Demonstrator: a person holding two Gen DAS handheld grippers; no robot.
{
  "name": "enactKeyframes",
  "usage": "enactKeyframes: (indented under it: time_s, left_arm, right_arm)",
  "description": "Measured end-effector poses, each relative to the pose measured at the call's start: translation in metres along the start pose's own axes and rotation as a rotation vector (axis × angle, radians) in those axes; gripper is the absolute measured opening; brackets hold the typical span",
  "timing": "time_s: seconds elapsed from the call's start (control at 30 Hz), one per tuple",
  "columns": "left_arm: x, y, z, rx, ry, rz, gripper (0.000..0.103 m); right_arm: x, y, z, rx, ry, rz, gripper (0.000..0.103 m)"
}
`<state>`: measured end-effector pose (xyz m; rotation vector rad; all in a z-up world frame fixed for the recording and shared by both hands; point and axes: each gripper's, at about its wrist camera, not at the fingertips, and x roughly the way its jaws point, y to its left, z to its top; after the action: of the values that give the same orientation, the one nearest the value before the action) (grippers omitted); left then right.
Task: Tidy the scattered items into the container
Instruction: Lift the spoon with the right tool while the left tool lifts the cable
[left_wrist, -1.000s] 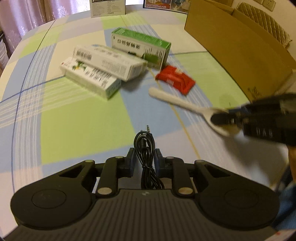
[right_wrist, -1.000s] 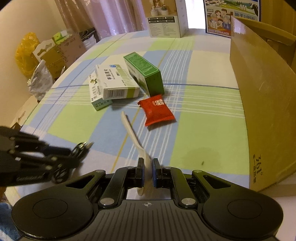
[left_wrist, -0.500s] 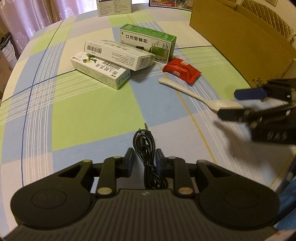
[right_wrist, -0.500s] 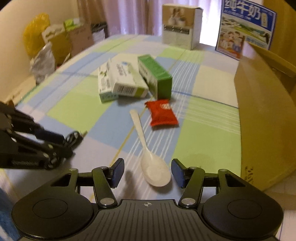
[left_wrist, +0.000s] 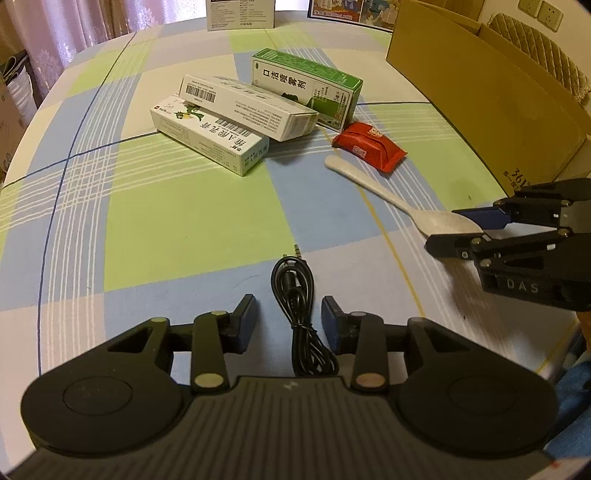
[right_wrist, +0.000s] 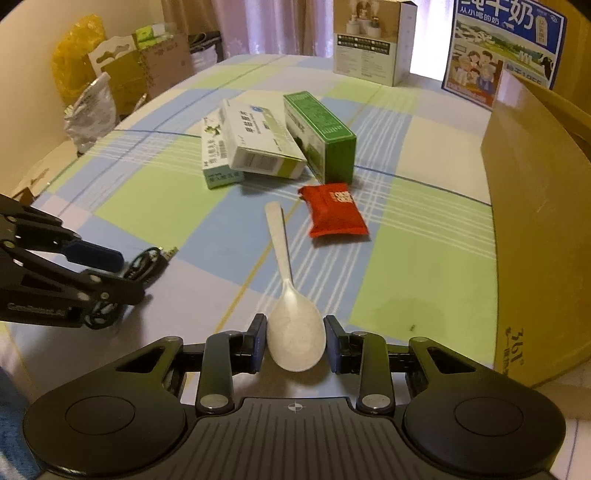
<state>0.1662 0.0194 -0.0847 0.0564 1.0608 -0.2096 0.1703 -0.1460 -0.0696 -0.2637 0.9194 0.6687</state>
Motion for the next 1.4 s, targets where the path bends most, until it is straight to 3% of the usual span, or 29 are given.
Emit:
enactKeyframes:
  time_s: [0.43, 0.47, 0.5, 0.57, 1.03, 1.17, 1.4]
  left_arm:
    - [0.002, -0.008, 0.0, 0.049, 0.012, 0.008, 0.032]
    - [0.003, -0.009, 0.001, 0.057, 0.015, 0.014, 0.031]
    - [0.003, -0.01, 0.001, 0.065, 0.018, 0.016, 0.021]
    - [0.001, -0.011, 0.001, 0.077, 0.028, -0.001, 0.012]
    - [-0.007, -0.009, -0.006, 0.087, 0.033, -0.001, 0.012]
    - [-0.008, -0.009, -0.008, 0.088, 0.036, 0.016, 0.02]
    - [-0.01, -0.008, -0.01, 0.096, 0.039, 0.019, 0.021]
  right_arm:
    - [-0.002, -0.001, 0.002, 0.027, -0.018, 0.019, 0.03]
    - [-0.002, -0.001, 0.002, 0.026, -0.02, 0.019, 0.03]
    - [-0.002, -0.001, 0.002, 0.024, -0.024, 0.021, 0.03]
    - [-0.003, -0.001, 0.002, 0.019, -0.024, 0.023, 0.031]
    - [0.004, 0.011, -0.002, -0.06, -0.001, -0.019, 0.035]
    - [0.005, 0.012, -0.002, -0.07, 0.002, -0.022, 0.035]
    - [0.006, 0.01, -0.001, -0.062, 0.0, -0.019, 0.035]
